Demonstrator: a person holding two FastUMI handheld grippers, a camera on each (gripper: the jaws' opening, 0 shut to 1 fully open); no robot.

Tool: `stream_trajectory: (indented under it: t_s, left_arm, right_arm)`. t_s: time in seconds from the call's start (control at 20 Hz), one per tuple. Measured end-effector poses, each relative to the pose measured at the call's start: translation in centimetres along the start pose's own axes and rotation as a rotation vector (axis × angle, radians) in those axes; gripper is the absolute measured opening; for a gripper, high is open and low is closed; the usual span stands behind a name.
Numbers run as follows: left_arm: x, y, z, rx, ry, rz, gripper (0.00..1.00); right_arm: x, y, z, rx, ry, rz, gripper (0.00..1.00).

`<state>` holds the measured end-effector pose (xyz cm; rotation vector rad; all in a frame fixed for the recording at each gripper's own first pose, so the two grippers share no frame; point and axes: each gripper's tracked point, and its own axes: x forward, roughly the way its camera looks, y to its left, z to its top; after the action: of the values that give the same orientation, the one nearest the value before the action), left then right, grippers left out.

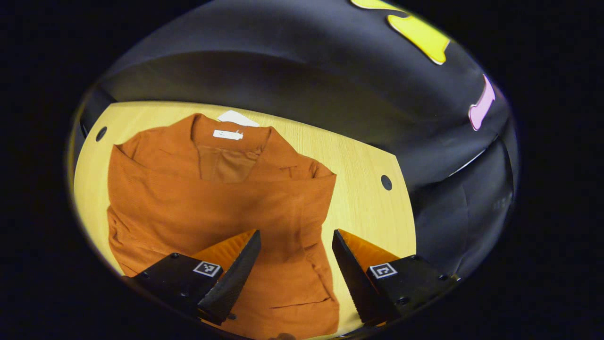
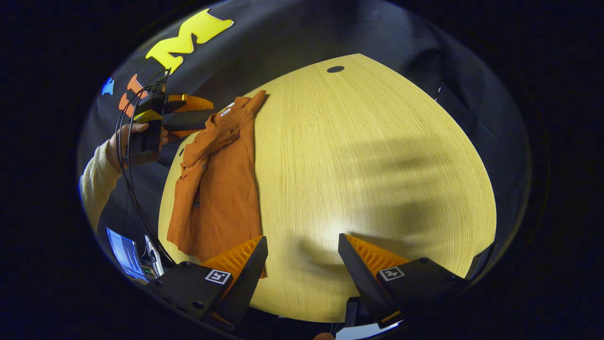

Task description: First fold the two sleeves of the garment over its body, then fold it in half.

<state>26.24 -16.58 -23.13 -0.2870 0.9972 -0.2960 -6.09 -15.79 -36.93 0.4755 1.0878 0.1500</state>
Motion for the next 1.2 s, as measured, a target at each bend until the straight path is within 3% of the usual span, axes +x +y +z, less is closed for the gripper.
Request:
stream_trajectory:
  t_s: [0.2, 0.25, 0.3, 0.4, 0.45, 0.6, 0.65, 0.75, 0.85, 0.95, 1.0, 1.05, 1.2]
  left_arm:
    - [-4.7, 4.3, -3.1, 0.092, -0.062, 0.028, 0.99]
    - [-5.8, 5.7, -4.0, 0.100, -0.080, 0.041, 0.99]
    - [-6.9, 7.2, -5.1, 0.101, -0.091, 0.054, 0.99]
    - [-8.7, 10.4, -7.4, 0.093, -0.106, 0.096, 0.98]
    - [-9.6, 12.4, -8.7, 0.087, -0.110, 0.121, 0.98]
    - [-12.5, 18.3, -13.1, 0.054, -0.096, 0.185, 0.99]
    - [-13.5, 20.2, -14.8, 0.031, -0.083, 0.200, 0.98]
    - [-15.6, 24.3, -18.2, -0.008, -0.052, 0.247, 0.99]
    - [-17.5, 27.4, -21.0, -0.050, -0.018, 0.286, 1.00]
    - [-19.1, 29.2, -23.2, -0.086, 0.025, 0.288, 0.99]
    - [-19.8, 29.8, -24.1, -0.103, 0.053, 0.282, 0.99]
    - [-20.5, 30.1, -24.7, -0.140, 0.069, 0.279, 0.99]
    - [-21.5, 28.9, -25.7, -0.184, 0.179, 0.160, 0.99]
  right_arm:
    - [0.9, 2.9, 0.1, -0.039, -0.006, 0.037, 0.97]
    - [1.4, 3.5, -0.2, -0.052, 0.002, 0.039, 0.93]
    - [1.8, 4.0, -0.6, -0.065, 0.012, 0.043, 0.97]
    - [2.5, 5.2, -1.2, -0.084, 0.034, 0.044, 0.93]
    - [2.8, 5.9, -1.5, -0.091, 0.045, 0.048, 0.97]
    - [3.6, 7.3, -2.4, -0.128, 0.090, 0.053, 0.93]
    - [3.7, 7.4, -2.5, -0.147, 0.098, 0.048, 0.97]
    - [3.8, 7.9, -2.6, -0.168, 0.112, 0.051, 0.93]
    - [4.2, 7.9, -2.8, -0.176, 0.132, 0.051, 0.97]
    - [4.6, 7.8, -3.4, -0.176, 0.168, 0.053, 0.93]
    - [4.7, 7.6, -4.0, -0.179, 0.191, 0.057, 0.97]
    - [4.8, 7.9, -4.6, -0.179, 0.225, 0.081, 0.93]
    - [3.5, 6.9, -6.9, -0.180, 0.330, 0.140, 0.97]
